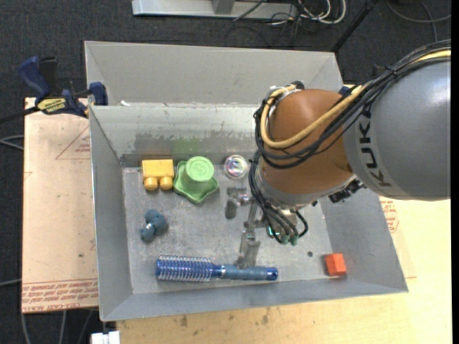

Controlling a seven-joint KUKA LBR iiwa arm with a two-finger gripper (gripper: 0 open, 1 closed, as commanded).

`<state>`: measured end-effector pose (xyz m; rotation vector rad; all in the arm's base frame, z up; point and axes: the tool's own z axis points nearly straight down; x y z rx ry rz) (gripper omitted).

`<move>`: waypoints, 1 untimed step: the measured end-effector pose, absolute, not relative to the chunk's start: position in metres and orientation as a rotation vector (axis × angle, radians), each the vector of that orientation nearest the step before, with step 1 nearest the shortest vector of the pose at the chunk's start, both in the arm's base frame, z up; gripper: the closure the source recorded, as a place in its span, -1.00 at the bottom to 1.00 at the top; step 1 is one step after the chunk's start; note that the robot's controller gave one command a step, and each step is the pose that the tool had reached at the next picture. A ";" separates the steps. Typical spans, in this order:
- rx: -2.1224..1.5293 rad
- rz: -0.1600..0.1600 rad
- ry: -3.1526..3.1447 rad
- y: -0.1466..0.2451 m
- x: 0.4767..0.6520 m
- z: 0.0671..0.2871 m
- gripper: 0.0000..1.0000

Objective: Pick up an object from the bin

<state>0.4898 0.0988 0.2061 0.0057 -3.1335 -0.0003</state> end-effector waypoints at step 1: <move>0.444 -0.003 -3.119 0.116 0.490 0.069 -1.00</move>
Offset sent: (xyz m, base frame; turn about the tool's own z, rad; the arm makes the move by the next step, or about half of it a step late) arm -0.0022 0.0166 -0.1361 -0.2807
